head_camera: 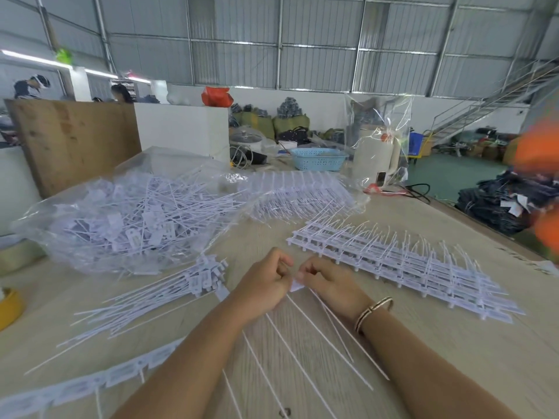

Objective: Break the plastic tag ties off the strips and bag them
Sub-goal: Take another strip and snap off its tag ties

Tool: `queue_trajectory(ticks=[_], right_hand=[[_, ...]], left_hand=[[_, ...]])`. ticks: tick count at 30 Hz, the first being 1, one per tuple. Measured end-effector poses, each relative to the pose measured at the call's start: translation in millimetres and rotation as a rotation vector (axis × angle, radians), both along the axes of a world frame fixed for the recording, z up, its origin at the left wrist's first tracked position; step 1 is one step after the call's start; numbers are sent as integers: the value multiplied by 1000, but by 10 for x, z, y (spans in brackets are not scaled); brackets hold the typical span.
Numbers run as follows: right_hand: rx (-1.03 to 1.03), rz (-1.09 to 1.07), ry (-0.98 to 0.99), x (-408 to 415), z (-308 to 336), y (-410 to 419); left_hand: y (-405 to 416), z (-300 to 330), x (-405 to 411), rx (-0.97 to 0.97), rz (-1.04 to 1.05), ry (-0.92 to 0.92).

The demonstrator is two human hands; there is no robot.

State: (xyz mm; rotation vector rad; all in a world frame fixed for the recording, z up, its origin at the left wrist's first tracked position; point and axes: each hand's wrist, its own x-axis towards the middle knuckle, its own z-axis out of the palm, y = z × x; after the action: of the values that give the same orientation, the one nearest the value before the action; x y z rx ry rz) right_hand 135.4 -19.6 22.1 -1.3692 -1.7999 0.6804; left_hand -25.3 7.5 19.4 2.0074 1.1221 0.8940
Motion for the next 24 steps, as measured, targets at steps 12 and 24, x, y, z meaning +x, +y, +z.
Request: queue_trajectory(ticks=[12,24], right_hand=[[-60,89,164,75,-46,100],[97,95,477,-39,-32,110]], left_hand=[[-17,-17,-96,-256,-90,-50],[40,48,-215,-300,-104,-83]])
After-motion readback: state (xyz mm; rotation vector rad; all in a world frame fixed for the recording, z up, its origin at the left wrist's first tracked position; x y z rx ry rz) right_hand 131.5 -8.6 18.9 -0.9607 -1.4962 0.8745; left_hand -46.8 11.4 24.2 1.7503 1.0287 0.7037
